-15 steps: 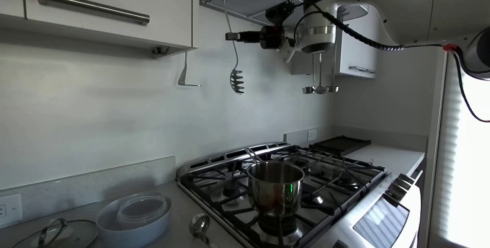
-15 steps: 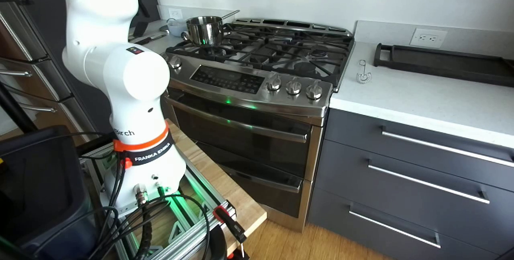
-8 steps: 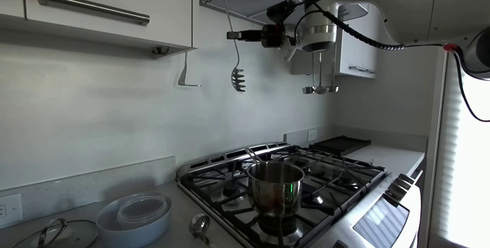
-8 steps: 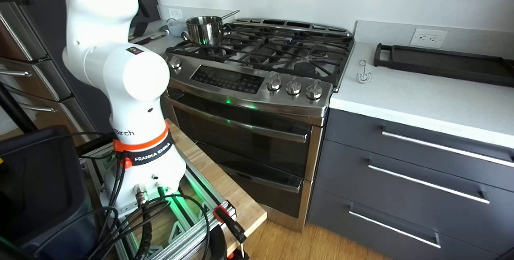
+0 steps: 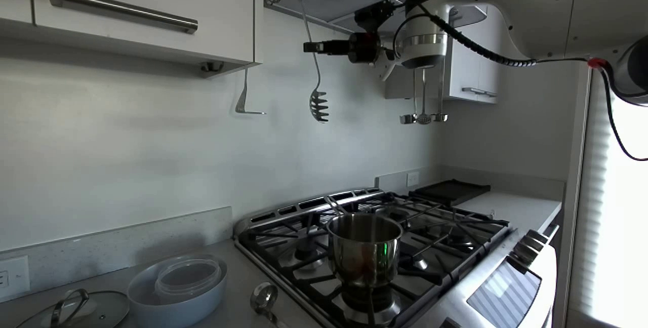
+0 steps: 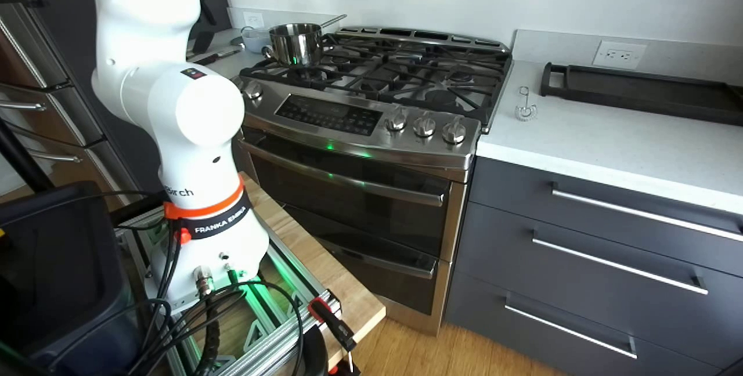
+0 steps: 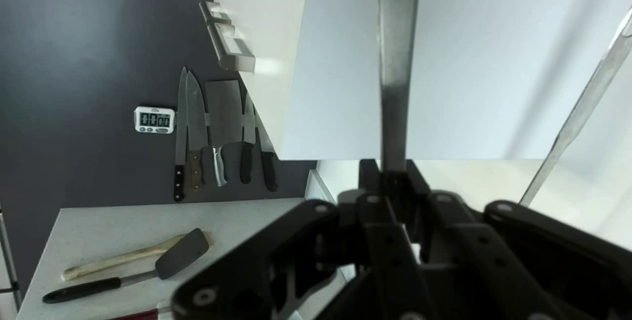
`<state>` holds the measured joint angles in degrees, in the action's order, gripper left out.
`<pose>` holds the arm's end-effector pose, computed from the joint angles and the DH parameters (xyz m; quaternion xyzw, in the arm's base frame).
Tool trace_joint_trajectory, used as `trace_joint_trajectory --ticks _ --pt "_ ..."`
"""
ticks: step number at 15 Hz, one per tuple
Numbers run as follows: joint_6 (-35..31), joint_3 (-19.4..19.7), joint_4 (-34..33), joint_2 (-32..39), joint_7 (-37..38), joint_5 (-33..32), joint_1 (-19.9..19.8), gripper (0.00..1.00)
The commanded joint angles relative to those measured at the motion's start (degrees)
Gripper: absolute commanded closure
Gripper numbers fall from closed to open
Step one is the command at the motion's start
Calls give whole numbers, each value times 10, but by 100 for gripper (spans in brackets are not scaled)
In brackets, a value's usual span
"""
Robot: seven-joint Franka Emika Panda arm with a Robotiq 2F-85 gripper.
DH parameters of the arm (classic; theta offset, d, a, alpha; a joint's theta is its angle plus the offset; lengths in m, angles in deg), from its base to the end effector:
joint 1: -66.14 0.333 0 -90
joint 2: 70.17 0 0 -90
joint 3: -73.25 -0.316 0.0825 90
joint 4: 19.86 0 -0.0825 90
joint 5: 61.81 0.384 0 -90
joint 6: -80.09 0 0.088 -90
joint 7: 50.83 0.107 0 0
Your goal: Remove the silver utensil from the pot and hang it on the hook at the top left
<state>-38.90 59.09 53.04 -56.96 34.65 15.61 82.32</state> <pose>0.5551 0.3518 0.7344 -0.5811 0.4639 0.4168 0.5228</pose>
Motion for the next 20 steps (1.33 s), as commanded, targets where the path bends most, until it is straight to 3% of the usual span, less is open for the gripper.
trace_joint_trajectory --ticks 1,9,20 --pt "39 4 -8 -3 19 -12 -9 97" --pt "81 7 -14 1 27 -22 -12 97" --pt "70 7 -17 9 52 -60 -5 97"
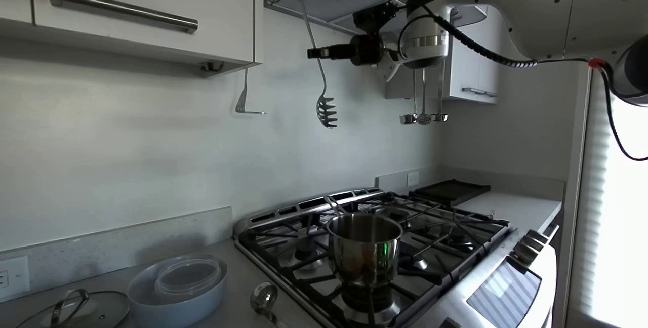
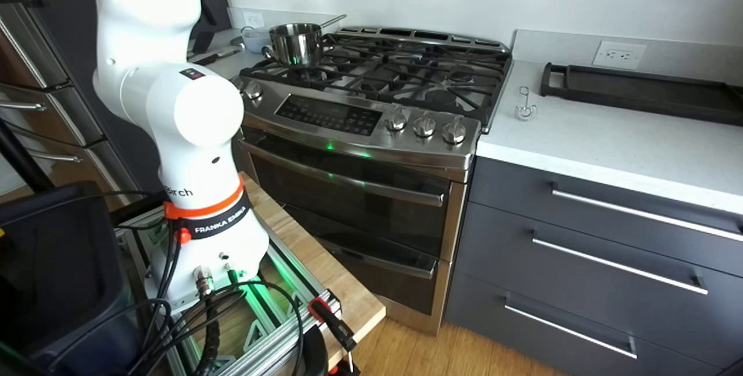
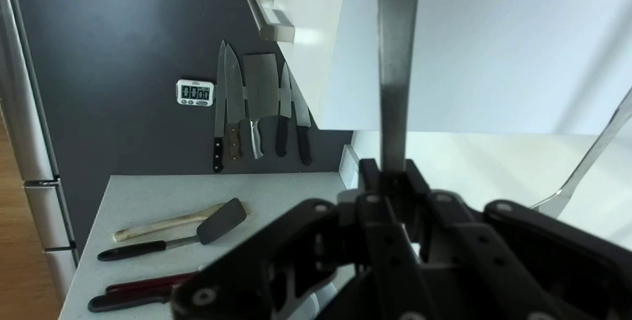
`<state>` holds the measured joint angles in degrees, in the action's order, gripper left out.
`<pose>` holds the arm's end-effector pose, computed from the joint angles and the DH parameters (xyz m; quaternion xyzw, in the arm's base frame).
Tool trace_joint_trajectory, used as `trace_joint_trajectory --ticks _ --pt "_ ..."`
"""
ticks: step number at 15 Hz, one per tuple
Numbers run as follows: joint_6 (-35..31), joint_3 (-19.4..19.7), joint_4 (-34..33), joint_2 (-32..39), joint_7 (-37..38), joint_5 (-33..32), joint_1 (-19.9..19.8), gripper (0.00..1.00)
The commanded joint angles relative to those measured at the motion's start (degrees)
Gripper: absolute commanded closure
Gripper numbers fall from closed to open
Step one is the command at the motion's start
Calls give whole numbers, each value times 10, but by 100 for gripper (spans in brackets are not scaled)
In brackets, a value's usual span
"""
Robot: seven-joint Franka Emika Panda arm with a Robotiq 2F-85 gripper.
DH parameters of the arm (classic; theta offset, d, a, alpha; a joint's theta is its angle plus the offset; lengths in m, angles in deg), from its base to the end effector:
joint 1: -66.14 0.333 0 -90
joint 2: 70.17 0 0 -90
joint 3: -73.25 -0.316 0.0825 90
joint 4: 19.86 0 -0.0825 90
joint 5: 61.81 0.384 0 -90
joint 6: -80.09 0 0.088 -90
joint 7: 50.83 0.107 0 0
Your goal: Remove the silver utensil from the pot and hang it on the hook at the top left
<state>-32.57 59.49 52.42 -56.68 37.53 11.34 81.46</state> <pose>0.5523 0.3483 0.7290 -0.6136 0.4655 0.4229 0.4775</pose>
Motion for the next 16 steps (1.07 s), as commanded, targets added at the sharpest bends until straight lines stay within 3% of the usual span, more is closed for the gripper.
trace_joint_trajectory --ticks 1,16 --pt "7 3 -12 7 25 -20 3 97" --pt "0 0 -55 26 25 -21 9 97"
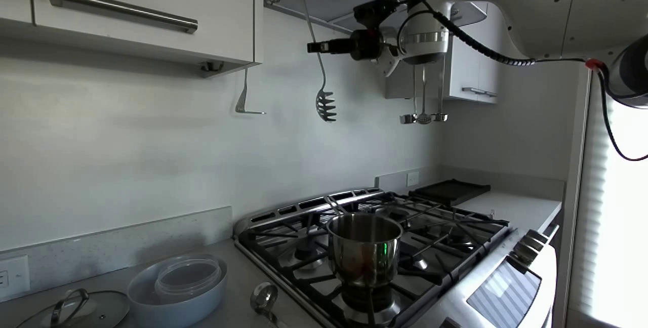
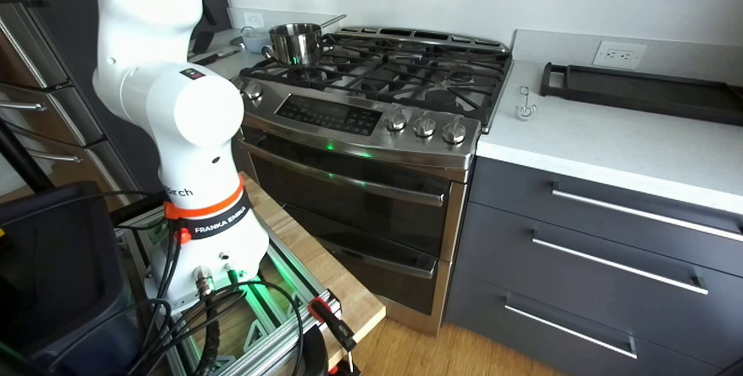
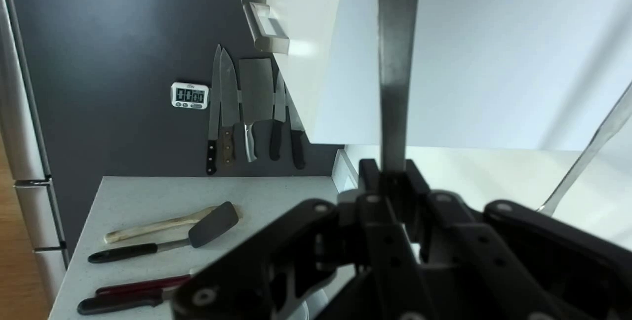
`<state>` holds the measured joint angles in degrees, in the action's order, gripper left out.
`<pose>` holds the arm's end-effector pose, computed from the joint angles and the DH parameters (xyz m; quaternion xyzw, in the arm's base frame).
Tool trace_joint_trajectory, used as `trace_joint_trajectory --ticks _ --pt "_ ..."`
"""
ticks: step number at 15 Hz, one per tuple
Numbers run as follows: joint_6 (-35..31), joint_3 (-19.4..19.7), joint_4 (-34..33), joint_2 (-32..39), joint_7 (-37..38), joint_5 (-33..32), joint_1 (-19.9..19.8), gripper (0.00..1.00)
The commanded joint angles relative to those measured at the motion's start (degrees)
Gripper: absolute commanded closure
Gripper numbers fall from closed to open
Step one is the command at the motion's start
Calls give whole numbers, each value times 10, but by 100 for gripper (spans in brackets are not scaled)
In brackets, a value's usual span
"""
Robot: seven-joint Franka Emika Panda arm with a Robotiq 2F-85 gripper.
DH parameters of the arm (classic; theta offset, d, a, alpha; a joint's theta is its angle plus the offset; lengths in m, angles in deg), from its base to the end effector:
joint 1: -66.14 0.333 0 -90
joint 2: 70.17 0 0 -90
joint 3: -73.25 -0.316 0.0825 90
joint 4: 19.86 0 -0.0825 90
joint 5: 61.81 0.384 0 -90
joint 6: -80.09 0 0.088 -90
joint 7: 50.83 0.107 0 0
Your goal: Remove the silver utensil from the pot and hang it on the hook at the top left
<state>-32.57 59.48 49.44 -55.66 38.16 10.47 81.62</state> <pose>0.5540 0.3476 0.7428 -0.6164 0.4593 0.4158 0.4859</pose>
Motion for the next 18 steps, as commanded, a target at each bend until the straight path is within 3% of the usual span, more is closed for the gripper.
trace_joint_trajectory --ticks 1,18 --pt "-3 0 -28 20 20 -14 9 97" --pt "-1 3 -80 50 30 -27 14 97"
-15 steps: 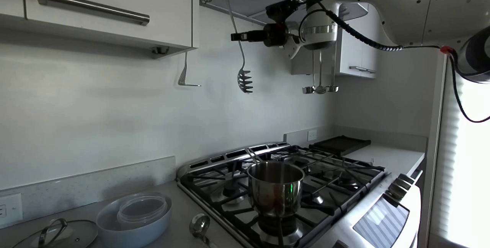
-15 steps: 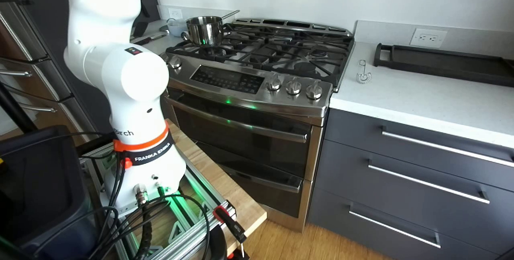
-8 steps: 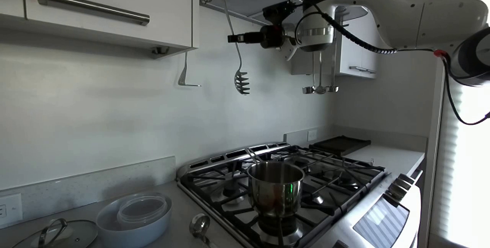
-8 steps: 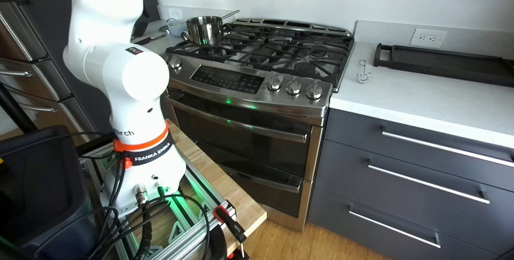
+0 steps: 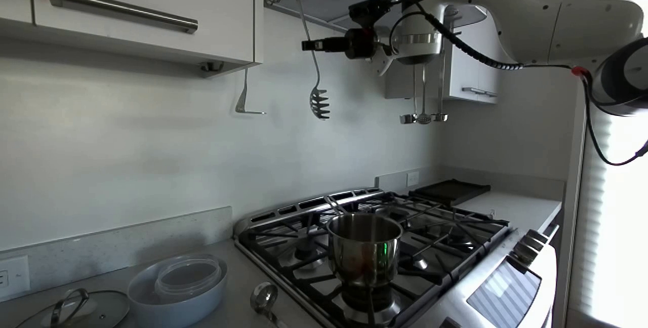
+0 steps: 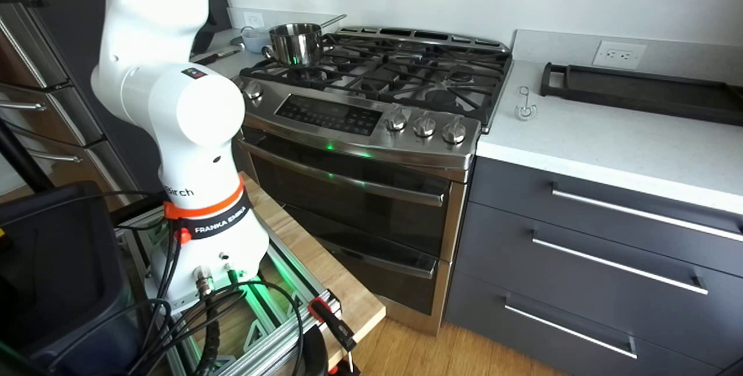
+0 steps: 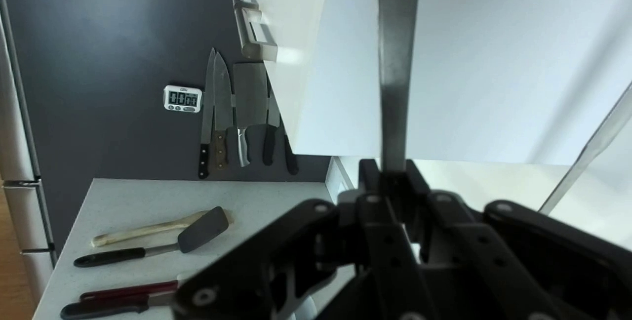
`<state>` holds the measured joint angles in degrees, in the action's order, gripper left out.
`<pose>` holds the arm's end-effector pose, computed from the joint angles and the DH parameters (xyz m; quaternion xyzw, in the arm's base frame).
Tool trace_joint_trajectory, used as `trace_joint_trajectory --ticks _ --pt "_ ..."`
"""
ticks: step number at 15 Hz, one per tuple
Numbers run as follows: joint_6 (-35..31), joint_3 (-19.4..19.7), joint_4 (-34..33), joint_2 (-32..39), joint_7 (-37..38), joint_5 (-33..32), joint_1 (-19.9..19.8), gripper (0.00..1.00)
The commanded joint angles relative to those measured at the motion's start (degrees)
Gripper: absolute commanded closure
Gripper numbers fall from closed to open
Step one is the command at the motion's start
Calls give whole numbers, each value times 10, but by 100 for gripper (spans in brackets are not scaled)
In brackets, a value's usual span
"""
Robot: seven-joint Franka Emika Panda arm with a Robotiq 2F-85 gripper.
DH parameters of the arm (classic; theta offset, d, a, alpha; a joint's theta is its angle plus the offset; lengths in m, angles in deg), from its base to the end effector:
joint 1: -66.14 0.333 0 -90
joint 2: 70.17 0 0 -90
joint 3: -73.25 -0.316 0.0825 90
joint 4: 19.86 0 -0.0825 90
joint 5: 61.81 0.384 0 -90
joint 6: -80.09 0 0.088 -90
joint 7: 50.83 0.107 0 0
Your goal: Remove the silver utensil from the pot and hang it on the hook at the top left
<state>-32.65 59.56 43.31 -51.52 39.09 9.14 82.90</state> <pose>0.5654 0.3576 0.7481 -0.6192 0.4504 0.4140 0.4923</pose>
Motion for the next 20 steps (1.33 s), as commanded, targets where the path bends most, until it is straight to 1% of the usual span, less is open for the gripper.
trace_joint_trajectory --ticks 1,8,20 --pt "2 2 -21 9 21 -14 1 97" --pt "6 3 -18 10 31 -23 -1 97" --pt "8 4 -30 14 37 -17 -7 97"
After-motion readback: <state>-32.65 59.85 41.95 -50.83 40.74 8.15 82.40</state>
